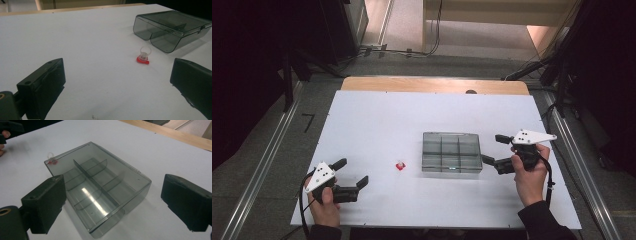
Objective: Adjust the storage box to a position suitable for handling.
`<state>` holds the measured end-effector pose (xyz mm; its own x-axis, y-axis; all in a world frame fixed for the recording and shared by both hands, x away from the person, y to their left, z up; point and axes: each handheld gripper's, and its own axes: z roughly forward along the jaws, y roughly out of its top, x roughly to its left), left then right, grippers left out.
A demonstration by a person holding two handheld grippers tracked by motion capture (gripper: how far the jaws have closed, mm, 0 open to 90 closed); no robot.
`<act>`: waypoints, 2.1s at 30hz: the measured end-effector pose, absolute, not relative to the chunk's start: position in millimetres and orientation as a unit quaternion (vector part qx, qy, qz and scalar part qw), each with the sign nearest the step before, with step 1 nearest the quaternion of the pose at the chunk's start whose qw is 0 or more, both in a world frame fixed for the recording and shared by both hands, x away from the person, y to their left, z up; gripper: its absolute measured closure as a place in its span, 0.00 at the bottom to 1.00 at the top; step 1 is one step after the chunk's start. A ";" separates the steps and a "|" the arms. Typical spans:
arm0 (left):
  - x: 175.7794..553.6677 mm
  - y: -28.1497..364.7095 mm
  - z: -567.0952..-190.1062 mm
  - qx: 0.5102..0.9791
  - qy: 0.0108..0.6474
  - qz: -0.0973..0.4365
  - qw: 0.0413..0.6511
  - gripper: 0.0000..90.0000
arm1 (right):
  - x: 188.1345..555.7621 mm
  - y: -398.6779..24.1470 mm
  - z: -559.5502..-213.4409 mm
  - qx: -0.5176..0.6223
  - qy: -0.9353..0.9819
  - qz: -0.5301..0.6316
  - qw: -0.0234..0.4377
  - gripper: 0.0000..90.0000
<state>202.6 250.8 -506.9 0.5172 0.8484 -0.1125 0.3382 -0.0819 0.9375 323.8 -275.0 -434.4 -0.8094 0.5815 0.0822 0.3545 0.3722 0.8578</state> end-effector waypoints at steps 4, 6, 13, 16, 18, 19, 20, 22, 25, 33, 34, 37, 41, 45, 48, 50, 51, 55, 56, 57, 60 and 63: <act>202.4 251.0 -507.1 0.694 0.427 0.242 0.527 0.00 | 332.2 -265.7 -431.7 0.281 0.825 0.477 0.112 0.07; 202.3 251.1 -507.0 0.694 0.427 0.242 0.527 0.00 | 334.0 -263.9 -431.4 0.279 0.826 0.476 0.111 0.07; 202.5 251.0 -506.9 0.696 0.427 0.240 0.526 0.00 | 347.9 -250.6 -428.9 0.263 0.841 0.463 0.090 0.24; 202.7 250.7 -507.0 0.696 0.425 0.240 0.526 0.00 | 355.9 -244.6 -427.6 0.258 0.847 0.458 0.082 0.30; 202.7 250.3 -507.1 0.696 0.424 0.240 0.527 0.00 | 359.8 -242.1 -426.5 0.257 0.848 0.456 0.082 0.33; 202.7 250.3 -507.1 0.697 0.424 0.240 0.526 0.00 | 361.6 -240.7 -425.8 0.260 0.848 0.454 0.083 0.35; 202.8 250.2 -507.1 0.697 0.423 0.240 0.526 0.00 | 361.6 -240.7 -425.8 0.260 0.848 0.454 0.083 0.35; 202.9 250.0 -507.1 0.698 0.423 0.239 0.526 0.00 | 364.8 -237.3 -425.1 0.263 0.849 0.449 0.087 0.38; 202.9 250.3 -507.1 0.697 0.423 0.239 0.527 0.00 | 370.8 -231.7 -425.2 0.259 0.859 0.434 0.088 0.43; 203.0 249.9 -506.9 0.700 0.422 0.237 0.525 0.00 | 393.7 -221.9 -423.9 0.252 0.874 0.410 0.055 0.58; 203.0 249.8 -507.0 0.700 0.421 0.237 0.526 0.00 | 396.2 -220.8 -424.6 0.251 0.877 0.407 0.051 0.61; 202.9 249.8 -507.1 0.699 0.421 0.238 0.526 0.00 | 403.3 -216.3 -426.9 0.244 0.884 0.397 0.035 0.69; 202.9 249.9 -507.0 0.700 0.422 0.237 0.525 0.00 | 412.1 -210.9 -429.3 0.249 0.888 0.386 0.034 0.78; 203.0 249.9 -507.1 0.699 0.422 0.237 0.526 0.00 | 418.6 -207.1 -430.7 0.253 0.889 0.380 0.034 0.83; 203.1 249.9 -507.1 0.699 0.422 0.237 0.526 0.00 | 426.7 -200.9 -431.9 0.251 0.894 0.369 0.028 0.87; 203.2 250.0 -507.1 0.700 0.422 0.237 0.526 0.00 | 430.9 -197.9 -432.4 0.250 0.897 0.364 0.025 0.89; 203.3 250.0 -507.1 0.700 0.422 0.237 0.526 0.00 | 430.9 -197.9 -432.4 0.250 0.897 0.364 0.025 0.89; 203.3 249.9 -507.0 0.701 0.419 0.238 0.526 0.00 | 440.0 -188.2 -434.1 0.249 0.906 0.343 0.011 0.94; 203.2 249.8 -507.1 0.701 0.419 0.239 0.526 0.00 | 440.0 -188.2 -434.1 0.249 0.906 0.343 0.011 0.94; 203.1 249.8 -507.1 0.700 0.420 0.239 0.526 0.00 | 441.9 -186.7 -434.5 0.248 0.908 0.339 0.007 0.94; 203.0 250.1 -507.1 0.699 0.420 0.238 0.527 0.00 | 447.6 -183.4 -436.0 0.255 0.909 0.330 0.003 0.96; 203.0 250.2 -507.1 0.699 0.419 0.238 0.528 0.00 | 453.1 -181.0 -437.8 0.263 0.908 0.326 0.001 0.97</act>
